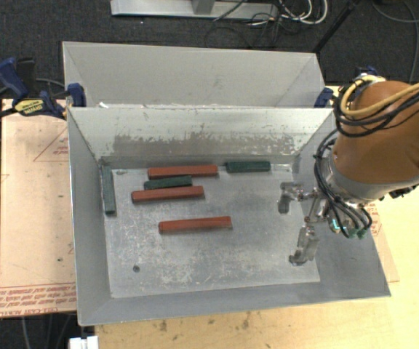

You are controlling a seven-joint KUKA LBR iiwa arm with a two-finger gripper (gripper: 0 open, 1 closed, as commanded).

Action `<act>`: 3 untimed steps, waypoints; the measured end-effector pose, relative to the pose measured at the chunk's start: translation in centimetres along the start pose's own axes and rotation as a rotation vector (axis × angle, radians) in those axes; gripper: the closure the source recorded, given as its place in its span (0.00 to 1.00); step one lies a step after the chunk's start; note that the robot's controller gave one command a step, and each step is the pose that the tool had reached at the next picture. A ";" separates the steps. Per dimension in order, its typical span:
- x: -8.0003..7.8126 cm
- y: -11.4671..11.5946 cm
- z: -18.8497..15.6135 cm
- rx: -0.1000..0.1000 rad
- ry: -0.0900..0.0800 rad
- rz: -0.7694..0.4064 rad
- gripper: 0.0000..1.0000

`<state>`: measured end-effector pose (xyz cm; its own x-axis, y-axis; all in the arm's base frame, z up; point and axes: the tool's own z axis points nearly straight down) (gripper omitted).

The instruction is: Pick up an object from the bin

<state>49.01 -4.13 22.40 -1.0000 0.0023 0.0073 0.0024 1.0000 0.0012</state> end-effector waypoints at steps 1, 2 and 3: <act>-4.3 6.6 9.0 -0.002 -0.003 -0.093 0.00; -9.2 8.2 15.6 0.000 -0.007 -0.118 0.00; -9.3 8.1 15.1 0.000 -0.009 -0.118 1.00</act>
Offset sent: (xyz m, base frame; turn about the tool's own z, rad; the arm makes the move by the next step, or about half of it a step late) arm 0.0424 0.0614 -0.0855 -0.0853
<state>58.22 3.96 7.21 -0.9934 -0.1149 -0.0017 -0.1149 0.9934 0.0011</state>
